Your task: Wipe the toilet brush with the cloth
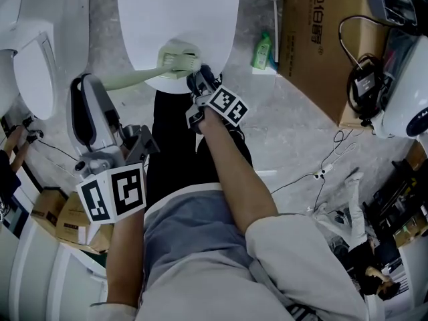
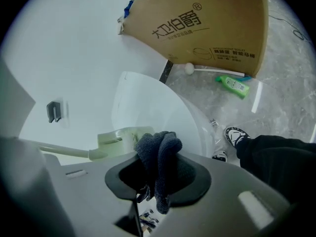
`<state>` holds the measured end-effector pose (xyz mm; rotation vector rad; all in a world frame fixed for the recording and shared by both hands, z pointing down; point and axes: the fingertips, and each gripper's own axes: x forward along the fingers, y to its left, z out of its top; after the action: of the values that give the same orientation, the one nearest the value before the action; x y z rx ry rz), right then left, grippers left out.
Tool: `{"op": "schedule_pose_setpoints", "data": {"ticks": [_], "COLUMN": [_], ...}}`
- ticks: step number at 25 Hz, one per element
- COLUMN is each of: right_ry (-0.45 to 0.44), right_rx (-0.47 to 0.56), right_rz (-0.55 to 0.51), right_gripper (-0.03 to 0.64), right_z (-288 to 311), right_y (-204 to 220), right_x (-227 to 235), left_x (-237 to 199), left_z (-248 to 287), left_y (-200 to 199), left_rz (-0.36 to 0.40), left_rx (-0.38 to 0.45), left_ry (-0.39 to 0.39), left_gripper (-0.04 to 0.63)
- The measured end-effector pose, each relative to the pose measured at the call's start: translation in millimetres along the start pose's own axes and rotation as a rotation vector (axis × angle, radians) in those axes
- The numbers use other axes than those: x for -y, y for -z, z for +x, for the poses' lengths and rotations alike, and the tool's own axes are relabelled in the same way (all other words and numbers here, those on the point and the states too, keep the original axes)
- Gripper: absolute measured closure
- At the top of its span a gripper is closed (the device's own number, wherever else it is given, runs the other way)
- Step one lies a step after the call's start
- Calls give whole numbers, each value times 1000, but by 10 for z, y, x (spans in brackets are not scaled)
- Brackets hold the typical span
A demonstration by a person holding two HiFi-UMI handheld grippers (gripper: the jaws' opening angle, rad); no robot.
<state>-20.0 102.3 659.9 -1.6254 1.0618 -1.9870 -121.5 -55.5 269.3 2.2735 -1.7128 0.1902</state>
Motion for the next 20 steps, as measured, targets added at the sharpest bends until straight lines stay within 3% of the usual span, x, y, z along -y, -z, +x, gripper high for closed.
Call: {"op": "schedule_pose_setpoints", "data": {"ticks": [10, 20], "right_ry": [-21, -45], "right_rx": [3, -45], "right_rz": [133, 139], "right_gripper": [522, 522], "right_z": [77, 181], "right_y": [346, 487], "right_x": [-53, -104], "left_x": [-9, -20], "left_z": [5, 4], "left_y": [6, 20], "left_rz": [1, 0], "left_rx": [-3, -1], "left_ry": [3, 9], "left_gripper": [595, 595]}}
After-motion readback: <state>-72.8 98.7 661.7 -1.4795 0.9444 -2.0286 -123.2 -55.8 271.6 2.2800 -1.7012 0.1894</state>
